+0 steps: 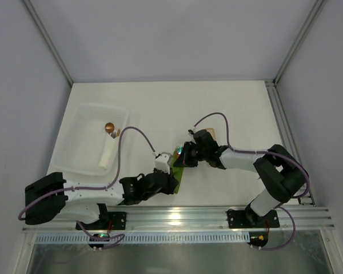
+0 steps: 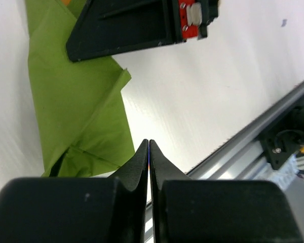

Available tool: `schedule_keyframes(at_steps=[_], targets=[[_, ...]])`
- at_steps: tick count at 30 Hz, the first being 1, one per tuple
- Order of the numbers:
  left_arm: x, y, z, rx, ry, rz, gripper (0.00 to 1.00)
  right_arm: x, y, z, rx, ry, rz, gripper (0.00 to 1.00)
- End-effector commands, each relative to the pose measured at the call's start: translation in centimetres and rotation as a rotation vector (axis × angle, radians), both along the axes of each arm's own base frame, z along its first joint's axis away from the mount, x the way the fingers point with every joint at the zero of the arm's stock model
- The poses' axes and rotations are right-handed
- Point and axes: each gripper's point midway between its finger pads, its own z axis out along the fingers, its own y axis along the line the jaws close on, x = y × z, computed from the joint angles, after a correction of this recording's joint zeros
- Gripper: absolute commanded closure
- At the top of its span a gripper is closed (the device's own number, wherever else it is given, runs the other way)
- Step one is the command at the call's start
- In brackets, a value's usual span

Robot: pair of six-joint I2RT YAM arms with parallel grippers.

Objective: Place the utensils on the paper napkin and roll it up
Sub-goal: Roll the napkin at the center of the board.

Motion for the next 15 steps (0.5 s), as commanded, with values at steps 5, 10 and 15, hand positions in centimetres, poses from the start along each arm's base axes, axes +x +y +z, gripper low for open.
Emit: schedule_keyframes(at_steps=[5, 10, 15], targets=[[1.8, 0.5, -0.5, 0.267, -0.204, 0.235, 1.00, 1.0, 0.9, 3.2, 0.050, -0.094, 0.013, 0.97], [2.1, 1.2, -2.0, 0.366, -0.206, 0.299, 1.00, 0.8, 0.8, 3.3, 0.055, -0.094, 0.018, 0.96], [2.6, 2.5, -2.3, 0.431, -0.229, 0.348, 1.00, 0.6, 0.6, 3.3, 0.053, -0.097, 0.018, 0.96]])
